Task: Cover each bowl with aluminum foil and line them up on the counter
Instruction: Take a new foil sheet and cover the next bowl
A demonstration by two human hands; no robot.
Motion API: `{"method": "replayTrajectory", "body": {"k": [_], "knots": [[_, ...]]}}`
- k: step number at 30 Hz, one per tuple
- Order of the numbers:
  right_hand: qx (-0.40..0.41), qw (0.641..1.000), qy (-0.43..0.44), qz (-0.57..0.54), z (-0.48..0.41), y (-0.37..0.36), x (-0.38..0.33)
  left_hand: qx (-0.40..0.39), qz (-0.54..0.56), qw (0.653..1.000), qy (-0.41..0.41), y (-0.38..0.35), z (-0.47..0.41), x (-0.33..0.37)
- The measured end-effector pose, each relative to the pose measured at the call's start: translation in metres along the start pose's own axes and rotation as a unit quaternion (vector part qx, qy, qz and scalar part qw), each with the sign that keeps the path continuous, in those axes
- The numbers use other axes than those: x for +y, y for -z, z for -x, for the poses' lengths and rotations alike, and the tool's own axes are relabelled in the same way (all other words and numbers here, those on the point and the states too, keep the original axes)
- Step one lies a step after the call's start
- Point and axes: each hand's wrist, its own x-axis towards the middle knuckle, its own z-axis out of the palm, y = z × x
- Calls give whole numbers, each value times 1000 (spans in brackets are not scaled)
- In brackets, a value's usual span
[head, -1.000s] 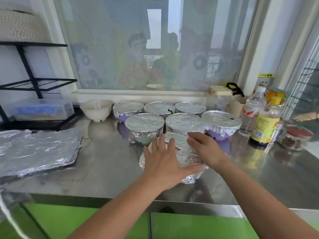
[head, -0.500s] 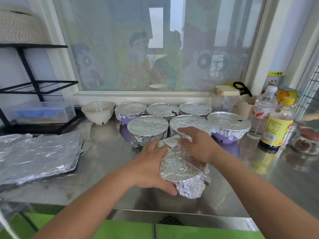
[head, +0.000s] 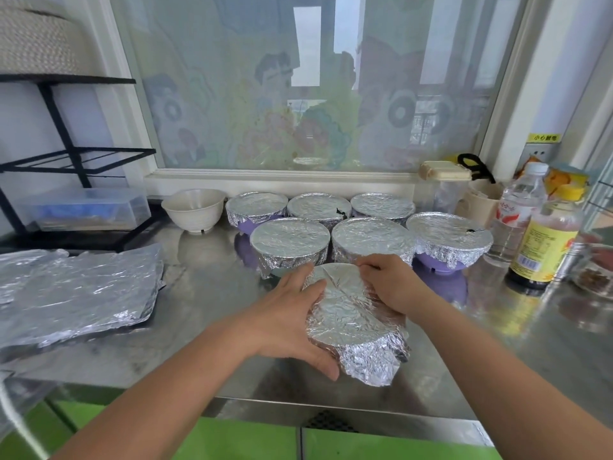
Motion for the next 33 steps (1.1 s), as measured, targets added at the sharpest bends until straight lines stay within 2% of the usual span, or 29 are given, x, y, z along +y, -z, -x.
{"method": "replayTrajectory", "body": {"k": [3,5,7,10,13,24,30,33], "knots": [[2,982,-69,-176,3,2,4,-30,54,998,5,8,3,-2],[-1,969,-81,-234,7,4,7,-17,106,994,26,17,5,0],[2,960,-84,-266,8,2,9,5,94,994,54,22,6,14],[15,953,-89,-288,12,-5,9,7,-5,998,70,8,4,43],[37,948,-89,-304,15,-10,10,15,-53,995,87,-4,-1,47],[22,890,-100,-445,37,-18,16,99,-3,990,105,-11,8,41],[41,899,-79,-429,43,-22,12,81,39,992,93,-8,10,38],[66,948,-43,-307,51,-6,7,69,83,991,84,4,15,27]]}}
